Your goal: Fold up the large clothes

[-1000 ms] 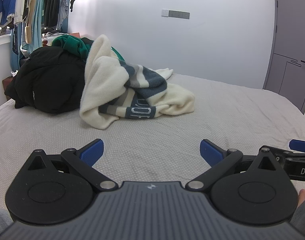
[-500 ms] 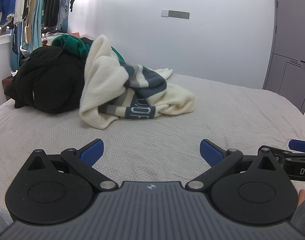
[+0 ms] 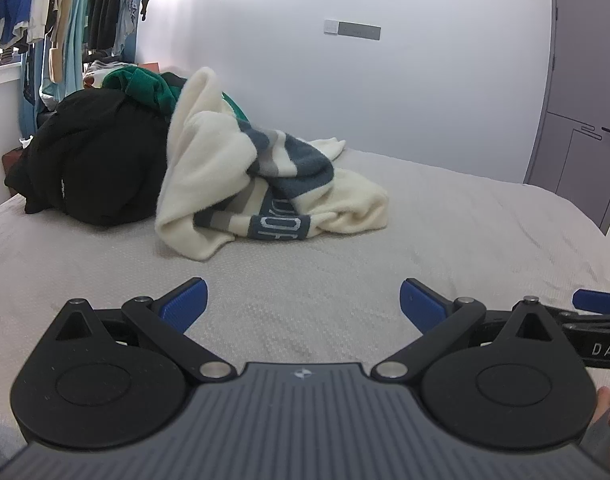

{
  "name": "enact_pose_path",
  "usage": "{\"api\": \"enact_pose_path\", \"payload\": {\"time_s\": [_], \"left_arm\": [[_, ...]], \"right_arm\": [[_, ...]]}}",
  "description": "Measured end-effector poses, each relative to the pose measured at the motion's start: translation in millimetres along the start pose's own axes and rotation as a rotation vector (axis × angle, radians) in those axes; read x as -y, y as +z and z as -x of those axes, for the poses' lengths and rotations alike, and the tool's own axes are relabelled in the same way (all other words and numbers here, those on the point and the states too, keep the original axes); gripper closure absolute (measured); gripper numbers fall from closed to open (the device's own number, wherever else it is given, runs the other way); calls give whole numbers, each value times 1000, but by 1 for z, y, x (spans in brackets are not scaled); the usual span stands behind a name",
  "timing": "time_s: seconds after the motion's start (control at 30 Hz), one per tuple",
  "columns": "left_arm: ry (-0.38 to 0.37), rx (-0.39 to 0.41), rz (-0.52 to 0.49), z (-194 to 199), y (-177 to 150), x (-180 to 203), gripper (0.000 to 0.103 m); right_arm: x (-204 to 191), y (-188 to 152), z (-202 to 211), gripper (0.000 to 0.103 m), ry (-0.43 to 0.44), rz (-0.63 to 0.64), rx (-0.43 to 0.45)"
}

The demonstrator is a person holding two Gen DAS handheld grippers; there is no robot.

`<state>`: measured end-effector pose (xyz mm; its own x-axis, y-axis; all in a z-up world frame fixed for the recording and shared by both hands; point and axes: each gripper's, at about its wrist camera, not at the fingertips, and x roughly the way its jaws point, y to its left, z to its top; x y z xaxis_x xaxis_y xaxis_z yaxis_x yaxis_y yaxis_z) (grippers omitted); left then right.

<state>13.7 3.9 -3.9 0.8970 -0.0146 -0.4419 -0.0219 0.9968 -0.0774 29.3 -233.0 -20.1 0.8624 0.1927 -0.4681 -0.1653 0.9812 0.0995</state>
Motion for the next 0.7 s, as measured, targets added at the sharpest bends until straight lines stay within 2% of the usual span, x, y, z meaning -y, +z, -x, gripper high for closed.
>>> {"api": "enact_pose_path", "payload": {"time_s": [0.43, 0.7], "left_arm": [[11, 5, -29, -46, 28, -3, 0], [45, 15, -28, -77, 56, -15, 0]], "right_arm": [[13, 23, -38, 0, 44, -77, -43], [18, 59, -70, 0, 40, -79, -48]]}}
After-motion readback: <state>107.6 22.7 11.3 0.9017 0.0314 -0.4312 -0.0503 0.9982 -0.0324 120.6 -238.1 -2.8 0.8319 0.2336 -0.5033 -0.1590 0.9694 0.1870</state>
